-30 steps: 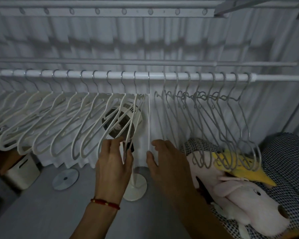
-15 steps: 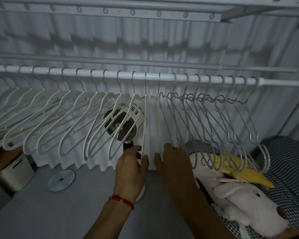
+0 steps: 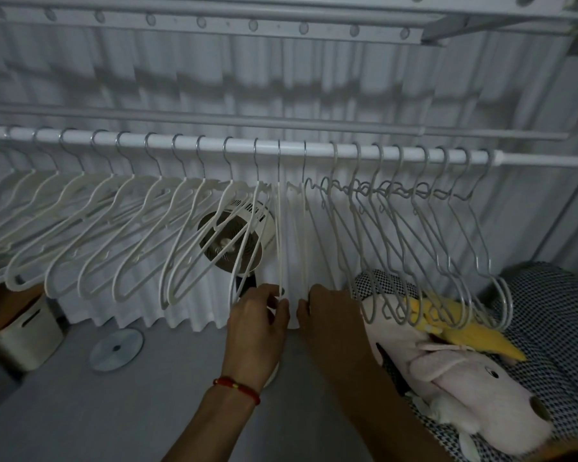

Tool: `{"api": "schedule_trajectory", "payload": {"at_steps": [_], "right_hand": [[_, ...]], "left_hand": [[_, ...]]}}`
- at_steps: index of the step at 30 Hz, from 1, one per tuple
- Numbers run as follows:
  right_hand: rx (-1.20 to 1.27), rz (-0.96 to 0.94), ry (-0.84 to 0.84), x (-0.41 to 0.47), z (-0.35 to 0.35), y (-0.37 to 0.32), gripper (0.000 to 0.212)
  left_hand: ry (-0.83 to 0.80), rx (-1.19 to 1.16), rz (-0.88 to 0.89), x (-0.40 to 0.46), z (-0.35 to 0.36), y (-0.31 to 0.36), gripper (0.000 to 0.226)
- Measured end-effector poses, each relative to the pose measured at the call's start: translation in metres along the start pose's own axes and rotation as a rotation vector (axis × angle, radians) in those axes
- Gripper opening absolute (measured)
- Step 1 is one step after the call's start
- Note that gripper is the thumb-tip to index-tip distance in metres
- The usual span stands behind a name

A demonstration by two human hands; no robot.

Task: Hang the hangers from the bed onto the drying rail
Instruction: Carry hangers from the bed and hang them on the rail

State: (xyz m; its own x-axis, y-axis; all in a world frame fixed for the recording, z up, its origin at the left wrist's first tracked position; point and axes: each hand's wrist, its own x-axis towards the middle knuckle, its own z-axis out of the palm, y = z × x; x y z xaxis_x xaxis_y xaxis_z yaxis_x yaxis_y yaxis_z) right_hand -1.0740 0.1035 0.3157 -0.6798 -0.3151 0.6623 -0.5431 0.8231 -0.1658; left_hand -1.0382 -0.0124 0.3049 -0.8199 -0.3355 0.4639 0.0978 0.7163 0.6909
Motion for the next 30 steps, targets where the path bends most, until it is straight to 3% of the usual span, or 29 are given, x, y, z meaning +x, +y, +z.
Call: {"api": "schedule_trajectory", "payload": {"at_steps": [12,17,20,24,30], "right_hand": [[-0.003,0.02,0.031,-0.004,0.007,0.005,0.05],[0.039,-0.001,-0.04,-0.004,-0.001,0.005,0.041],[0.076,0.154,-0.224,0.0,-0.01,0.006,0.02],[0.094,0.156,0.003,-0.007,-0.011,-0.001,0.035],[0.15,0.146,0.163,-0.006,-0.043,-0.024,0.023]], "left_hand": [[-0.006,-0.001,-0.027,-0.002,0.0,0.0,0.019],[-0.005,0.016,-0.022,-0.002,0.0,-0.001,0.023],[-0.002,0.011,-0.02,-0.006,-0.005,0.001,0.028],[0.021,0.013,0.007,-0.018,-0.022,0.005,0.031],[0.161,0.034,0.101,-0.012,-0.067,-0.001,0.02]]}}
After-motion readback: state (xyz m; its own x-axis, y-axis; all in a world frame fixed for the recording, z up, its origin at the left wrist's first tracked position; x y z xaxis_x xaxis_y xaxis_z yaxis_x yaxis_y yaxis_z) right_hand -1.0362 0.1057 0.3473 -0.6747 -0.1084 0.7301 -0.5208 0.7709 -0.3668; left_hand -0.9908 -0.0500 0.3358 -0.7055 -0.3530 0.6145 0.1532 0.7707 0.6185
